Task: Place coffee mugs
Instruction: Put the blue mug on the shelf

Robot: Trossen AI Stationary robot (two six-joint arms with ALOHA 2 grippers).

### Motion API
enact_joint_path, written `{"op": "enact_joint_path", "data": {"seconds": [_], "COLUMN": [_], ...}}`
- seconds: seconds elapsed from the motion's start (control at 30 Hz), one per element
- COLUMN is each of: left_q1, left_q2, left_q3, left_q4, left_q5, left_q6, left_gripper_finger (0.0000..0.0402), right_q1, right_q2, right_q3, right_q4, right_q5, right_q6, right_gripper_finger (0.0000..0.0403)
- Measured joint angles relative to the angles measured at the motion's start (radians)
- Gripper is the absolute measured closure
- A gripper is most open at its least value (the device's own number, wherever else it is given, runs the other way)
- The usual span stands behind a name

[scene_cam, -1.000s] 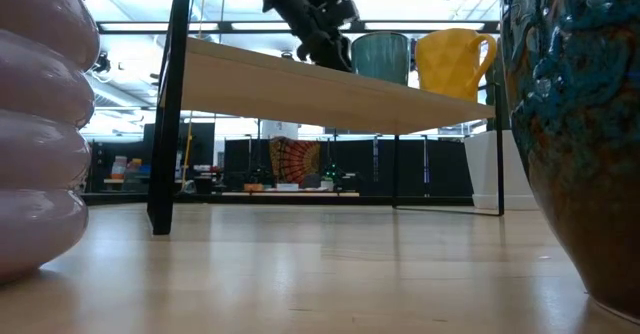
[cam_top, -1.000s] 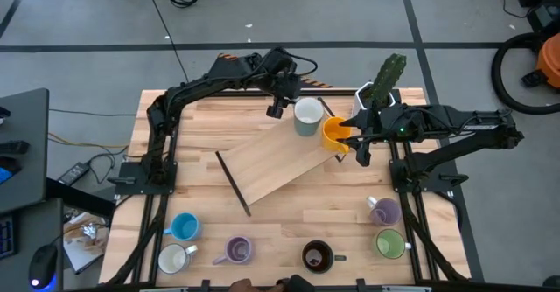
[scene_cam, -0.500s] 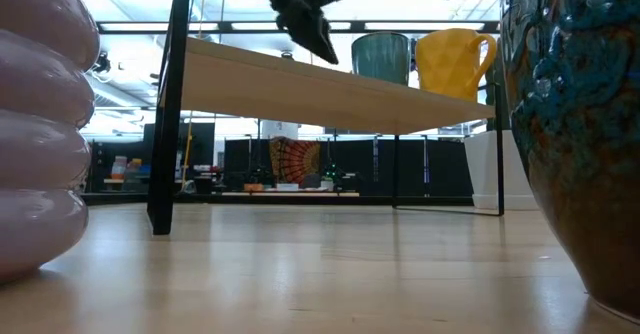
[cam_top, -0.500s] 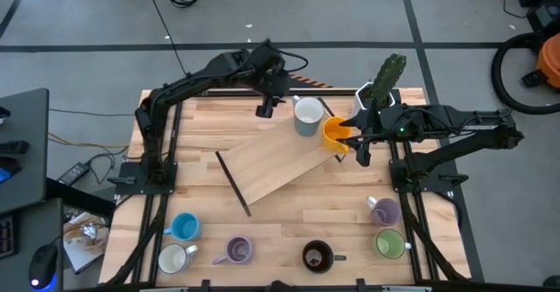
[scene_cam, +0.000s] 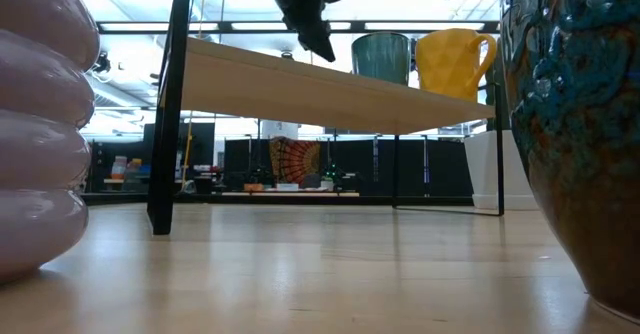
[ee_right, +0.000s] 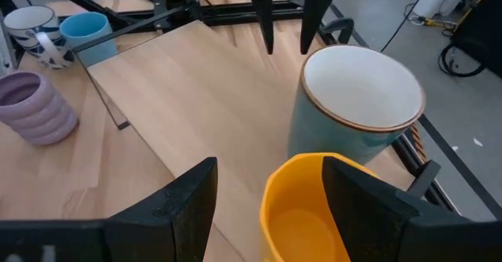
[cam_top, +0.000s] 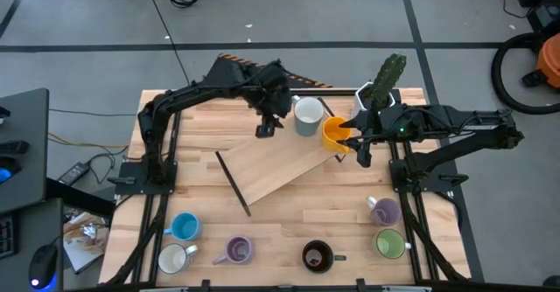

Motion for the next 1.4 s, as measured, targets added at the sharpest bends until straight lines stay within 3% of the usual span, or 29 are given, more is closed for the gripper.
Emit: {"op": "enact_joint_path", "data": {"seconds": [0.33,0.63,0.87,0.97,1.2,1.4], "left_q1": [-0.034,-0.128,-0.179,-0.189,-0.180,-0.174], "left_q2": [0.000,-0.025,-0.067,-0.134,-0.408,-0.535], "left_q3": [0.000,-0.002,-0.006,-0.122,-0.578,-0.766], "left_q4": [-0.053,-0.108,-0.103,-0.015,0.365,0.579], "left_q5": [-0.054,-0.218,-0.277,-0.298,-0.302,-0.302], "left_q6": [-0.100,-0.176,-0.203,-0.221,-0.273,-0.323], "left_gripper_finger": [0.0287,0.0319,0.0337,0.0342,0.0349,0.0349], "right_q1": [0.007,0.032,0.032,0.032,0.031,0.028], "right_q2": [-0.024,-0.047,-0.046,-0.046,-0.046,-0.046], "right_q3": [0.000,0.000,0.000,0.000,0.000,0.000], "right_q4": [-0.025,-0.022,-0.022,-0.022,-0.002,0.005], "right_q5": [-0.001,0.013,0.013,0.011,0.009,0.010], "right_q6": [0.013,0.032,0.036,0.036,0.032,0.035], "right_gripper_finger": [0.0167,0.0167,0.0167,0.0167,0.0167,0.0167]}}
